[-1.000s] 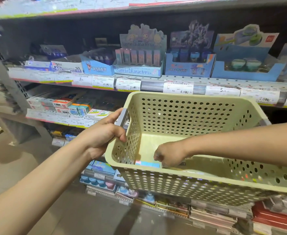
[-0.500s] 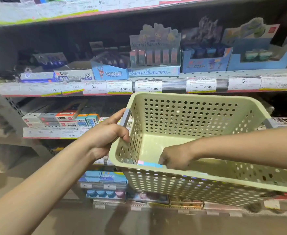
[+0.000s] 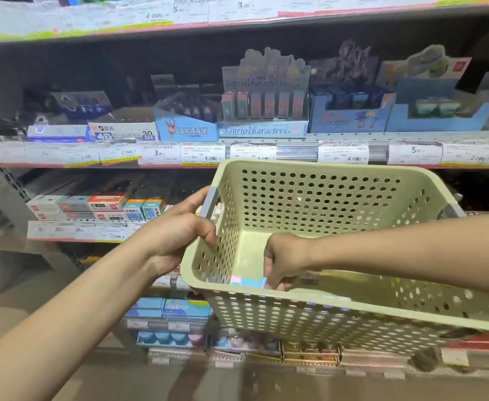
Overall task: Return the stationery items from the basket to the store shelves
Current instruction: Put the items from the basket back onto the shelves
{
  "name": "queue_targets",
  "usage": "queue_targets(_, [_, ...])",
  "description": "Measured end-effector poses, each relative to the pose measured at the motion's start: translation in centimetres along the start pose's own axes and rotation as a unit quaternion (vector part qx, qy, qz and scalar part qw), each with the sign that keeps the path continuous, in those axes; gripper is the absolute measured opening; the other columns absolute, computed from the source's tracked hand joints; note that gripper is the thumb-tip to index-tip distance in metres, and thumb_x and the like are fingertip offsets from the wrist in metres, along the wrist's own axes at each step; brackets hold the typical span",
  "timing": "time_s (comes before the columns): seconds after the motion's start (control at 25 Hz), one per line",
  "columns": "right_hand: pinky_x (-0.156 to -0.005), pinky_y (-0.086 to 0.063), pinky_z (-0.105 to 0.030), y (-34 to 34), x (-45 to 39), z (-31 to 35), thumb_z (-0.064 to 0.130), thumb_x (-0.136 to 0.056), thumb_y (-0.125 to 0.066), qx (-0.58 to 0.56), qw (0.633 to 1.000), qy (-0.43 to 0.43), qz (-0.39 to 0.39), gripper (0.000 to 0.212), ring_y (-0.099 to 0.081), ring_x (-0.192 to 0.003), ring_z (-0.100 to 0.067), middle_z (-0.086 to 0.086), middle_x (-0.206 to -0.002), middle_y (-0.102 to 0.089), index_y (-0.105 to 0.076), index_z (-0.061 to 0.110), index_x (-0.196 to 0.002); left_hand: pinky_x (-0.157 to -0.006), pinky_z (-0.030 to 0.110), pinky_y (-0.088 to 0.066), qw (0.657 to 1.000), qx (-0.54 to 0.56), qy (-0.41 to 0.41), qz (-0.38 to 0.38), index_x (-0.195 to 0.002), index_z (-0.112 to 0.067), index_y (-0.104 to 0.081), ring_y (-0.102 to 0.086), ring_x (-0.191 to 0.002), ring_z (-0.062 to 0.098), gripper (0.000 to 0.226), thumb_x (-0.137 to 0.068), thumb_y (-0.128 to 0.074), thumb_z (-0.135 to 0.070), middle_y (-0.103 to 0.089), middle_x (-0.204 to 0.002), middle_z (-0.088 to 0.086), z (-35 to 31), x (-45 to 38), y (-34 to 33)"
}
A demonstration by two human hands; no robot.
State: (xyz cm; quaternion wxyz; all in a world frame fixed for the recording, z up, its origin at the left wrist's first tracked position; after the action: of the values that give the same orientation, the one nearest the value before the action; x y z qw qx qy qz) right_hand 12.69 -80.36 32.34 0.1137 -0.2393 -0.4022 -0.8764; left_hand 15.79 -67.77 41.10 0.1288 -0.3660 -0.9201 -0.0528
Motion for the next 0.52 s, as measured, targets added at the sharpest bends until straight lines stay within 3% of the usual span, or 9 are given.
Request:
queue_targets(0.2, [-0.042,-0.05,-0.014,2.1,1.1,1.6,-0.004,-0.077,-0.07,0.009,0.999,0.014,0.039,0.02,-0.057,-0.034,-0.005,-0.002,-0.041,-0.06,-0.056,0.006,-0.068,-0.043,0.027,-0.049,0.999,0.016,0.005,-0.035,-0.119,-0.038,-0.059,-0.055,-0.045,0.026,0.083,-0.07,-0.033,0.023,-0.059,-0.075,0.018,0.0,-0.1,0.7])
queue_targets(0.36, [-0.049,-0.052,-0.016,6.3,2.9,5.1,-0.001,-0.08,-0.069,0.025,0.996,0.085,0.005,0.019,-0.059,-0.042,-0.004,-0.008,-0.062,-0.061,-0.055,0.011,-0.073,-0.04,0.028,-0.048,0.999,0.024,0.0,-0.042,-0.118,-0.037,-0.059,-0.056,-0.042,0.024,0.081,-0.071,-0.032,0.023,-0.059,-0.063,0.015,-0.2,0.1,1.7])
queue_targets(0.52, [-0.058,-0.051,-0.019,12.1,4.9,8.3,0.005,-0.083,-0.066,0.001,0.988,0.141,-0.067,0.012,-0.058,-0.059,-0.008,0.0,-0.067,-0.061,-0.058,0.014,-0.079,-0.041,0.029,-0.049,0.999,0.031,-0.004,-0.035,-0.112,-0.036,-0.061,-0.056,-0.042,0.026,0.079,-0.07,-0.03,0.024,-0.06,-0.061,0.016,-0.6,-0.2,2.9])
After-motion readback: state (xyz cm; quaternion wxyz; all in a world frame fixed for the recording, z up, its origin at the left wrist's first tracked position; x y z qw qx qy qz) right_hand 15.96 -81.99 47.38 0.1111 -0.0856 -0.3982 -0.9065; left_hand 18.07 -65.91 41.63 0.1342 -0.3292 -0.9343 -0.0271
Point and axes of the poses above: each hand's wrist, its own x-axis away from the middle knuckle, its own y-axis out of the back of the hand, z = x × y, the point moved 9 cm from there along -x, towards the middle knuckle
